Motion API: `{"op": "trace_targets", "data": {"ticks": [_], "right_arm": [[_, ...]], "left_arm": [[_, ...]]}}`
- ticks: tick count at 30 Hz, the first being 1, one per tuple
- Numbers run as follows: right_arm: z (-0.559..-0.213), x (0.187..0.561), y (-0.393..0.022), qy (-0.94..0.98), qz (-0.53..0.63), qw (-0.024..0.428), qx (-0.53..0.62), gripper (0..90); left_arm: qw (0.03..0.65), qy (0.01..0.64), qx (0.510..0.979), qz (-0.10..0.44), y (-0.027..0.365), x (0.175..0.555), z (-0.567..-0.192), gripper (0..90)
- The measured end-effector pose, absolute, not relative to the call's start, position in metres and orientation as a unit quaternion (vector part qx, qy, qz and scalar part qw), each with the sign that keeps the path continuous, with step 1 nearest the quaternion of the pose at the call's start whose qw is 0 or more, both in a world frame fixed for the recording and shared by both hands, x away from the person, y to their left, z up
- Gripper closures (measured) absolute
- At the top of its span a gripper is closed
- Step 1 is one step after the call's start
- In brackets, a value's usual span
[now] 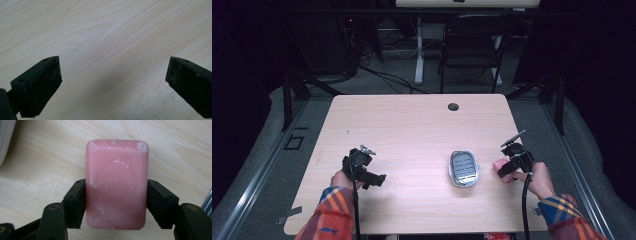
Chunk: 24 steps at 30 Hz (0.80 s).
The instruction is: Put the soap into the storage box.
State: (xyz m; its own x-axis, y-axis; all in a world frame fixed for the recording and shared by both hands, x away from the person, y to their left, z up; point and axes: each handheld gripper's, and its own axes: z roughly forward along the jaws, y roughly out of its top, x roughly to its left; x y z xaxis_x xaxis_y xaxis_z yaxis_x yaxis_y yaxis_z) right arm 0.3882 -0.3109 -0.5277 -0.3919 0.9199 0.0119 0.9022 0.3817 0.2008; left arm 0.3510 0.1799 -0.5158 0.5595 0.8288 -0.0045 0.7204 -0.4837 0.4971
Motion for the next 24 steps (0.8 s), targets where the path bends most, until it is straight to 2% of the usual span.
{"op": "trace_targets", "data": {"ticks": [24], "right_arm": [[-0.506, 0.387, -0.320, 0.842, 0.094, 0.069, 0.526, 37.2]], "left_arm": [[0.228, 0.453, 0.853, 0.120, 0.180, 0.351, -0.516, 0.1]]}}
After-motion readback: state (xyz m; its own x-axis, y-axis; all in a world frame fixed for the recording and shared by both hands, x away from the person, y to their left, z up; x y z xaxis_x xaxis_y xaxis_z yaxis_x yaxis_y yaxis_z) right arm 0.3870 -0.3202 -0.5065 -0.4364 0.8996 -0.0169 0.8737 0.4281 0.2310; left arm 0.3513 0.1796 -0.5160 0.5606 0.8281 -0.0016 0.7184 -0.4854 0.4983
